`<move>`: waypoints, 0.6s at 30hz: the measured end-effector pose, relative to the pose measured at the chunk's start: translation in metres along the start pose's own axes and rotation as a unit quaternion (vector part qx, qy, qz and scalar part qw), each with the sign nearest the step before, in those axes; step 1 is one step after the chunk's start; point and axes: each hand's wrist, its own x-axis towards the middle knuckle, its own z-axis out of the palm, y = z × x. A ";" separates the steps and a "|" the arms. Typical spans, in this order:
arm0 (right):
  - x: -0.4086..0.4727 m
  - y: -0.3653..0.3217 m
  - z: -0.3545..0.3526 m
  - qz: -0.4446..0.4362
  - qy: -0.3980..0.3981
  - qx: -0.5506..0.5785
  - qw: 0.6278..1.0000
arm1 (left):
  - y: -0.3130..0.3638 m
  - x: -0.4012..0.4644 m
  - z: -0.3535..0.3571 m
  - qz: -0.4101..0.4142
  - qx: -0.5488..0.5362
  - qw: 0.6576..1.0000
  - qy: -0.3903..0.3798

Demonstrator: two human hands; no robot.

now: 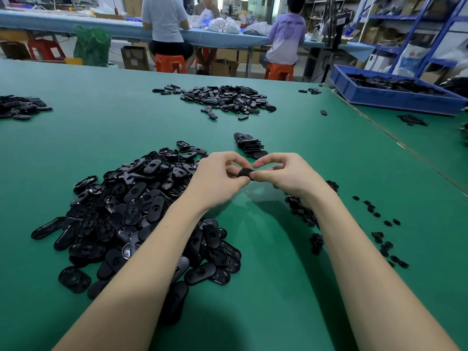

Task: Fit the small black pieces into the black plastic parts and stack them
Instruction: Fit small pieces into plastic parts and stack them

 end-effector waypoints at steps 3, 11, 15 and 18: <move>0.002 0.000 0.002 -0.002 0.011 0.008 1.000 | -0.001 0.002 0.000 -0.006 -0.011 1.000 0.007; 0.001 0.005 0.002 0.040 -0.009 0.109 0.993 | -0.005 0.006 -0.006 -0.043 -0.092 0.994 -0.028; 0.001 0.007 0.004 0.043 -0.030 0.125 0.991 | -0.004 0.006 -0.006 -0.074 -0.106 0.991 -0.031; 0.001 0.008 0.006 0.035 -0.032 0.121 0.992 | -0.005 0.006 -0.004 -0.093 -0.119 0.988 -0.022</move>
